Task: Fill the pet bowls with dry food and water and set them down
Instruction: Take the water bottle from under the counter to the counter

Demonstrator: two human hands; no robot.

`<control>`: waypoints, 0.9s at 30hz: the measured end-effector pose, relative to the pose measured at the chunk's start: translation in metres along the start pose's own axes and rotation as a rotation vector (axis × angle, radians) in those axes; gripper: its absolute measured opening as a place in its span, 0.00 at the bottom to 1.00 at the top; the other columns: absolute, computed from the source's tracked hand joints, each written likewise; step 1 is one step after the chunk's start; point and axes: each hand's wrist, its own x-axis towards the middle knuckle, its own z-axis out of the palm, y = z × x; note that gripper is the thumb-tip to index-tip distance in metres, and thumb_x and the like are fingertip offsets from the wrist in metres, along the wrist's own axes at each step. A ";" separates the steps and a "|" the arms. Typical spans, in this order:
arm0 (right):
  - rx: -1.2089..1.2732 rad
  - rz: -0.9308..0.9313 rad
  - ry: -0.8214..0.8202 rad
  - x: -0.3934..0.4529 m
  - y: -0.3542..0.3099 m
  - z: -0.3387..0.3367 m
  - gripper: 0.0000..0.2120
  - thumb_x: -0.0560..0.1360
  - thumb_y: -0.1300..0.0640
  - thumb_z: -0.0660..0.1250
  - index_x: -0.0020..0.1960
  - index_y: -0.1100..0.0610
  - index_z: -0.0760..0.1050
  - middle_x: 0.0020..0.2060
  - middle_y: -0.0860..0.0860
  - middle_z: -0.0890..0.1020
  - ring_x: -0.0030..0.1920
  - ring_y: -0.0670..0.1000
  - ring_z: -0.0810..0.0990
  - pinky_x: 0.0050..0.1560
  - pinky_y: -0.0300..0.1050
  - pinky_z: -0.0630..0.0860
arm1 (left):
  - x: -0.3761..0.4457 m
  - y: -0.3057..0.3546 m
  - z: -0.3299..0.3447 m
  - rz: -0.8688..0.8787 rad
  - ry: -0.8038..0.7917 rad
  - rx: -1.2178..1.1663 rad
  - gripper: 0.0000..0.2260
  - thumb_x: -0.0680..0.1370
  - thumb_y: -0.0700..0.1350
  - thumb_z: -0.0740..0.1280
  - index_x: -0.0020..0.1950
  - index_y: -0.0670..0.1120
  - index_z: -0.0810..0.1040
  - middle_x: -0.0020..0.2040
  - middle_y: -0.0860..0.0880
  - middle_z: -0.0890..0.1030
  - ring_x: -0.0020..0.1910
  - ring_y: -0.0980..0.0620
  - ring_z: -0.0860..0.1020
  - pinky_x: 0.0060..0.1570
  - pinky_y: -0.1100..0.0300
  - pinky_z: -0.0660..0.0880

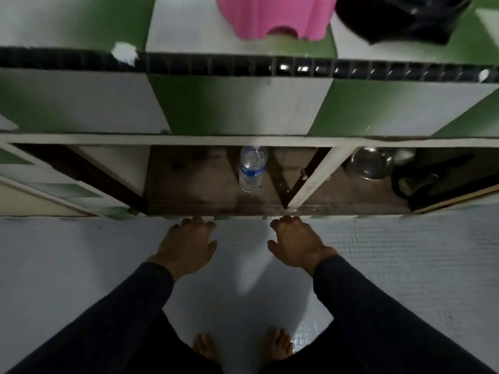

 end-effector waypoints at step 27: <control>0.533 -0.073 0.434 0.171 0.041 0.018 0.36 0.75 0.42 0.73 0.77 0.49 0.62 0.69 0.49 0.75 0.63 0.47 0.74 0.57 0.38 0.68 | 0.201 -0.001 0.059 0.156 0.385 -0.466 0.38 0.76 0.59 0.73 0.81 0.52 0.60 0.74 0.51 0.72 0.59 0.58 0.76 0.58 0.63 0.69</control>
